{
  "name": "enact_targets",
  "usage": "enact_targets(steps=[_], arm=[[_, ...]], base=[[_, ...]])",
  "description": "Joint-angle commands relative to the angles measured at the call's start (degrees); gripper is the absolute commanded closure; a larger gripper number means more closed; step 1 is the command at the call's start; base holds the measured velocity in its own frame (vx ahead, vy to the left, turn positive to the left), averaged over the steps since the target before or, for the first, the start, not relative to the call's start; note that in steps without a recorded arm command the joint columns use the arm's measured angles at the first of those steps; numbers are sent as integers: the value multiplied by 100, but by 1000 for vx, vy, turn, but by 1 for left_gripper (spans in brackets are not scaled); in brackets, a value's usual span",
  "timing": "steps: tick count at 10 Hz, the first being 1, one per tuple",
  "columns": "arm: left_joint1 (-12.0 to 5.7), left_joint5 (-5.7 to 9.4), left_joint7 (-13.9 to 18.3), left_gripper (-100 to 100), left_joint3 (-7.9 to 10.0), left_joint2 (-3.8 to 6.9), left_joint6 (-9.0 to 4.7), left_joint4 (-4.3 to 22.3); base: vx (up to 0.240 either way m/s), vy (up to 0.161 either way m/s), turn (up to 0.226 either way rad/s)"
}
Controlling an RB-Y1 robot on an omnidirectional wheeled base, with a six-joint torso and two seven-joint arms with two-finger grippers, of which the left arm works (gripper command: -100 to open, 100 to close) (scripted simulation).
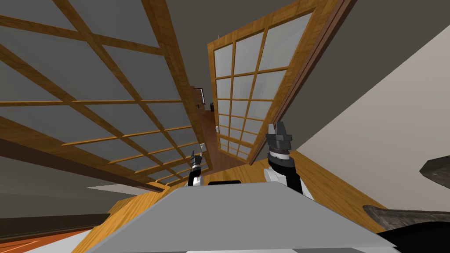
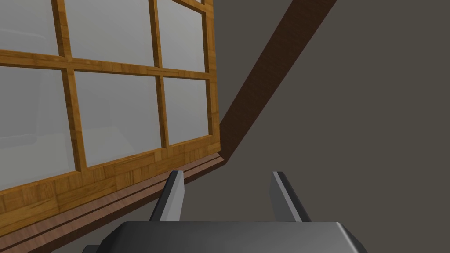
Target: Push the door open
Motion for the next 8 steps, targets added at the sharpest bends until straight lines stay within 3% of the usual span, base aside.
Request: enact_targets(steps=[1, 2, 5, 7, 8], arm=[[-18, 150, 286, -100, -65, -26, 1, 15], [-34, 276, 432, -100, -119, -50, 1, 30], [-50, 401, 763, -100, -173, -74, 0, 46], [-80, 641, 1135, -100, -276, -126, -1, 76], [-80, 641, 1233, -100, -276, -126, -1, 76]], base=[[-34, 3, -40], [-45, 2, -66], [-32, 6, -26], [-41, 11, -47], [-33, 8, -27]])
